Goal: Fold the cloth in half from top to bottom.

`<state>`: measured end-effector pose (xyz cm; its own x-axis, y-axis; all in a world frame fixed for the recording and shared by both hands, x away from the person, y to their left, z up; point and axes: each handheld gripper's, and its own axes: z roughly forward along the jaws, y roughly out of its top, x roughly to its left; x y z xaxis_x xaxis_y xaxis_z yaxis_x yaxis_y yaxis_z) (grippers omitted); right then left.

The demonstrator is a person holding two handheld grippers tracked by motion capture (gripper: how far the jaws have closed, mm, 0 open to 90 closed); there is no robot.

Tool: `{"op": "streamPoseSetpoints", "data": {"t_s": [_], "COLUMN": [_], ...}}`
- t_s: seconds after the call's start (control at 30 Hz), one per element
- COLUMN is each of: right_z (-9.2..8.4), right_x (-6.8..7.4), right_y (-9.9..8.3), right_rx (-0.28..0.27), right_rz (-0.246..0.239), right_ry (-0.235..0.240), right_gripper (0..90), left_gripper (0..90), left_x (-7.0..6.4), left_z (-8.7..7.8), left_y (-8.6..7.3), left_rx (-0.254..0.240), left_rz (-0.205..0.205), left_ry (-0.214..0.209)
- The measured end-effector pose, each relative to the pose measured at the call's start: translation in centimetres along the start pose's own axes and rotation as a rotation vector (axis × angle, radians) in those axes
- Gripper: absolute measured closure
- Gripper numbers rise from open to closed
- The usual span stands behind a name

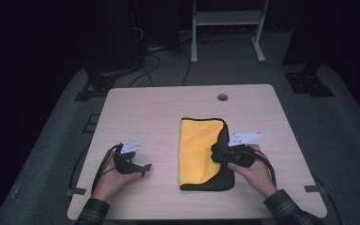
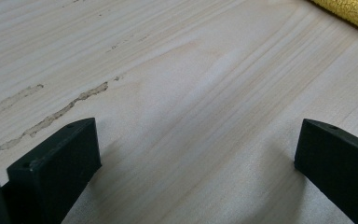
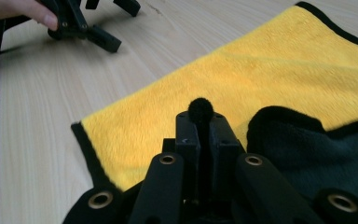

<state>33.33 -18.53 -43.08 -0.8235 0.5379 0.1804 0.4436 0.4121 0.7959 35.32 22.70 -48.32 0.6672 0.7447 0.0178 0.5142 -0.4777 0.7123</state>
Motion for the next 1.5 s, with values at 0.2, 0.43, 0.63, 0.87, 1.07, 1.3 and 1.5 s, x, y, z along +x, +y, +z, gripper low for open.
{"op": "streamPoseSetpoints", "data": {"t_s": [0.2, 0.43, 0.63, 0.87, 1.07, 1.3, 1.5], "right_z": [-2.6, -2.8, -1.9, -2.4, -3.7, -5.0, -4.8], "right_x": [0.3, 1.1, 1.7, 1.8, 1.3, 0.2, -2.0], "right_y": [-2.0, -4.9, -6.4, -7.1, -6.0, -4.9, -3.6], "right_rx": [-0.008, 0.065, 0.139, 0.142, 0.005, -0.08, -0.075], "right_rz": [0.02, 0.044, 0.041, 0.02, 0.023, 0.03, 0.015], "right_ry": [-0.024, -0.018, -0.009, -0.018, -0.009, -0.05, -0.151], "right_gripper": [83.6, 82.4, 82.3, 75.2, 55.4, 49.3, 46.4], "left_gripper": [0.0, 0.0, 0.0, 0.0, 6.3, 25.6, 38.1], "left_x": [0.0, 0.0, -0.1, -0.1, -0.3, -0.7, -0.4], "left_z": [0.0, 0.0, 0.0, 0.0, -0.2, -0.2, 0.3], "left_y": [0.0, 0.0, 0.0, 0.0, 0.0, 0.6, 2.6], "left_rx": [0.0, -0.004, -0.004, -0.004, -0.023, -0.025, -0.023], "left_rz": [-0.001, -0.003, -0.006, -0.006, 0.023, 0.034, 0.022], "left_ry": [0.001, 0.002, 0.002, 0.003, -0.023, -0.044, -0.066]}}
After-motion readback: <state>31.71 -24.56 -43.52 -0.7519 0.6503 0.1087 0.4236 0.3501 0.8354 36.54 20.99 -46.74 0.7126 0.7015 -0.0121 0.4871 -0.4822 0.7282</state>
